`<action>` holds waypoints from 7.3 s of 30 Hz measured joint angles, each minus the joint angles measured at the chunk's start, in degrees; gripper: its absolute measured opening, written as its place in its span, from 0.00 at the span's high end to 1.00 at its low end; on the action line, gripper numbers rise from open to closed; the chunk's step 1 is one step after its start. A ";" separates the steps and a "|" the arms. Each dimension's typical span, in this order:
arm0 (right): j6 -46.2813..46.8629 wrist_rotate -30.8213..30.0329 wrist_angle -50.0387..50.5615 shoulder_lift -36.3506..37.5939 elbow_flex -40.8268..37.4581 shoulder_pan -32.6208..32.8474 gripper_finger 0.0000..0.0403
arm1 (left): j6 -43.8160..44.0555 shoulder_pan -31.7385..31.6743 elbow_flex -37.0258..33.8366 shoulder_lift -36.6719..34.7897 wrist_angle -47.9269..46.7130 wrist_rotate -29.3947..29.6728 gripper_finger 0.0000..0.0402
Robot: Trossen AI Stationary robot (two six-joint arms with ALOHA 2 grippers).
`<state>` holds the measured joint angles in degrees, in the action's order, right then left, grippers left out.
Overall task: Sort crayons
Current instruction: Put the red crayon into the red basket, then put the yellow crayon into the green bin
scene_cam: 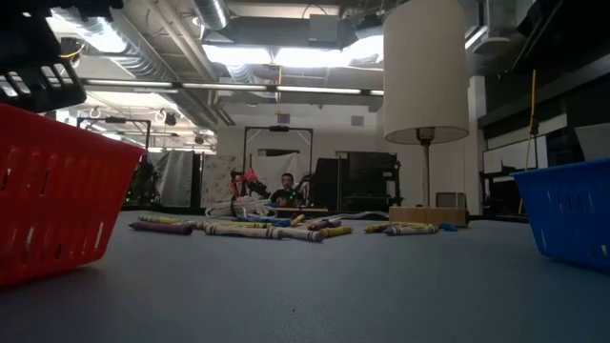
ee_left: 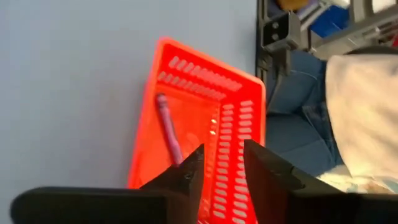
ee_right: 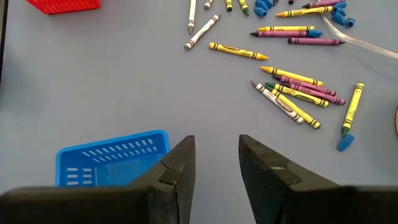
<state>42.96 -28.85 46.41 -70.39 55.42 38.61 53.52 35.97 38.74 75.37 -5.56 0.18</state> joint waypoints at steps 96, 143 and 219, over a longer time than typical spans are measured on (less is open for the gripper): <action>-50.15 15.94 -20.28 -1.55 0.07 -26.06 0.70 | -36.29 -24.50 19.14 10.70 -23.40 -5.63 0.99; -75.41 30.13 -44.66 -33.10 0.00 -36.83 0.70 | 11.92 5.35 21.44 14.26 -23.29 11.98 0.75; -53.02 45.58 -61.15 -37.38 -0.09 -40.06 0.92 | -30.90 -14.53 21.44 14.29 -23.31 31.74 0.74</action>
<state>-10.07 16.73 -14.74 -107.77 55.33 -1.45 22.61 21.43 60.18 89.67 -28.86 31.92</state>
